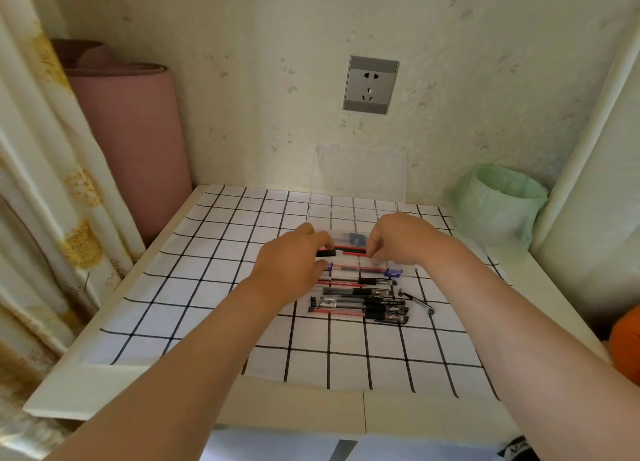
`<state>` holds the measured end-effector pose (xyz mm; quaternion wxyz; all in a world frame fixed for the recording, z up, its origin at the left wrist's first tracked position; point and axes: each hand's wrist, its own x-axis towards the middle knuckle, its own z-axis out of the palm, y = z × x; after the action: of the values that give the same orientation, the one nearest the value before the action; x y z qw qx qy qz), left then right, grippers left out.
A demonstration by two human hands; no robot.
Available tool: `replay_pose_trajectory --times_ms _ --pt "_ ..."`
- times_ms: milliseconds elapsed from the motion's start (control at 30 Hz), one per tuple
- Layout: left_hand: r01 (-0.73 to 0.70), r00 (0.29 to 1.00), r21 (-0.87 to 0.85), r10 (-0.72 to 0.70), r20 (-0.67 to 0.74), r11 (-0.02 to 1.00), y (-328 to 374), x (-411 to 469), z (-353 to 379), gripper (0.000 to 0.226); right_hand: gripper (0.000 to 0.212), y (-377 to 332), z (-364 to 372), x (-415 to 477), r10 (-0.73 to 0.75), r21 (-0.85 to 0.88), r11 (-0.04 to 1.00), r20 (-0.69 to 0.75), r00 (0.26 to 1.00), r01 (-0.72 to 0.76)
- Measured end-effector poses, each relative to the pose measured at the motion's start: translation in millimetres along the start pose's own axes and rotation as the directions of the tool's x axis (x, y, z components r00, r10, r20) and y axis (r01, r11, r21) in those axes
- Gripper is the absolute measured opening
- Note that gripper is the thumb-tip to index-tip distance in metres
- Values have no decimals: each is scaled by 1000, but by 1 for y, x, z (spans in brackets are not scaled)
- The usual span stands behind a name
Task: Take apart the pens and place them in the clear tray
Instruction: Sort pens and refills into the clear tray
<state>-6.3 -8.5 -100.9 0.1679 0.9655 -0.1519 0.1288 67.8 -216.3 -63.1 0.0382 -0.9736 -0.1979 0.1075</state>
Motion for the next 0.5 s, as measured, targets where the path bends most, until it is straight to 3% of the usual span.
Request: replay_pose_trajectory --times_ms 367,500 --pt "23 1000 -11 -23 -4 1000 -3 1 4 26 14 -2 6 12 -25 -171 985 -30 999 19" --pt "23 1000 -2 -23 -12 1000 -3 0 4 26 13 -1 7 13 -37 -139 990 -41 998 31"
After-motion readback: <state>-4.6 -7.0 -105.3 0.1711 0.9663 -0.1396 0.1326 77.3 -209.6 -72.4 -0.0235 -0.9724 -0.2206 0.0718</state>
